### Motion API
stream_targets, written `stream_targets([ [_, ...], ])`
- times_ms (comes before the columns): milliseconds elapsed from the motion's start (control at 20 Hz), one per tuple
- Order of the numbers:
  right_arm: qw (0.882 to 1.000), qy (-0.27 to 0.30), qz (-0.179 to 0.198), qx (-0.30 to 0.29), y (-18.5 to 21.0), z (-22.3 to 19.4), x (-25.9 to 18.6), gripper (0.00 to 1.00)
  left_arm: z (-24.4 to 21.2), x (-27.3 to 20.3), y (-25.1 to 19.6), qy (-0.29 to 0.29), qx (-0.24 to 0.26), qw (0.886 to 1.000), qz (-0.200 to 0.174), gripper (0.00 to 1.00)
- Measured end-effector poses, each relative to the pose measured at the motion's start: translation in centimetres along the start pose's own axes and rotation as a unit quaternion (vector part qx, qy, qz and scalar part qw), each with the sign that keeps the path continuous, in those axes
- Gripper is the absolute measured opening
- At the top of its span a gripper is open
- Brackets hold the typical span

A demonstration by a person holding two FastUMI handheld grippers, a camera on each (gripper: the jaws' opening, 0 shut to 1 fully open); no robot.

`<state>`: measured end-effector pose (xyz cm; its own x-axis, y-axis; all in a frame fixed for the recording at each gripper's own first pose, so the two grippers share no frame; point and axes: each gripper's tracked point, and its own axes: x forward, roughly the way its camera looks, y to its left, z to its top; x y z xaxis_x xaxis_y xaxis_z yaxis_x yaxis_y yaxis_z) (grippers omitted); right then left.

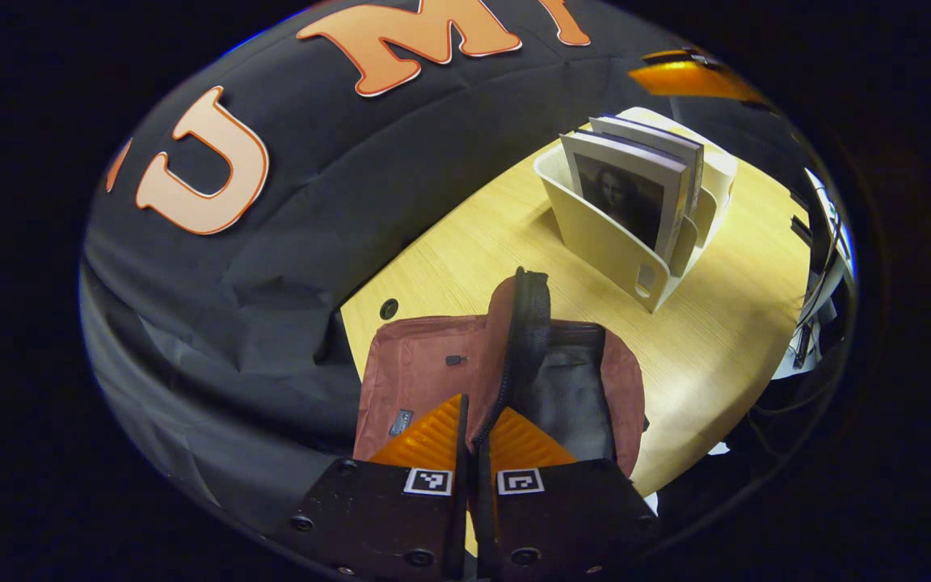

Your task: Open the schoolbag, grab two books from the bookshelf and put them into the schoolbag.

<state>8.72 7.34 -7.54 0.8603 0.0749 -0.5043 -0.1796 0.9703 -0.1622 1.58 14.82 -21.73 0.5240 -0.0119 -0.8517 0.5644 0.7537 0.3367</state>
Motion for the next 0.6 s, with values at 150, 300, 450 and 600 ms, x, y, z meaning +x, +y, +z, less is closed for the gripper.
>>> stream_targets([
  [150, 0.998, 0.064, 0.017, 0.003, 0.7, -0.9, 1.3, 0.97, 0.6, -0.4, 1.5, -0.003, -0.007, 1.000, -0.021, 0.06],
  [300, 0.993, 0.112, 0.021, -0.012, 1.0, -0.8, 2.6, 0.98, 1.1, -0.5, 2.3, -0.008, -0.022, 0.999, -0.039, 0.06],
  [450, 0.987, 0.157, 0.038, -0.009, 1.8, -0.8, 4.6, 0.98, 1.4, -0.5, 2.9, -0.016, -0.024, 0.999, -0.044, 0.06],
  [600, 0.973, 0.230, 0.035, -0.005, 2.1, -2.6, 7.1, 0.98, 1.5, -0.1, 3.6, -0.023, -0.035, 0.998, -0.045, 0.06],
])
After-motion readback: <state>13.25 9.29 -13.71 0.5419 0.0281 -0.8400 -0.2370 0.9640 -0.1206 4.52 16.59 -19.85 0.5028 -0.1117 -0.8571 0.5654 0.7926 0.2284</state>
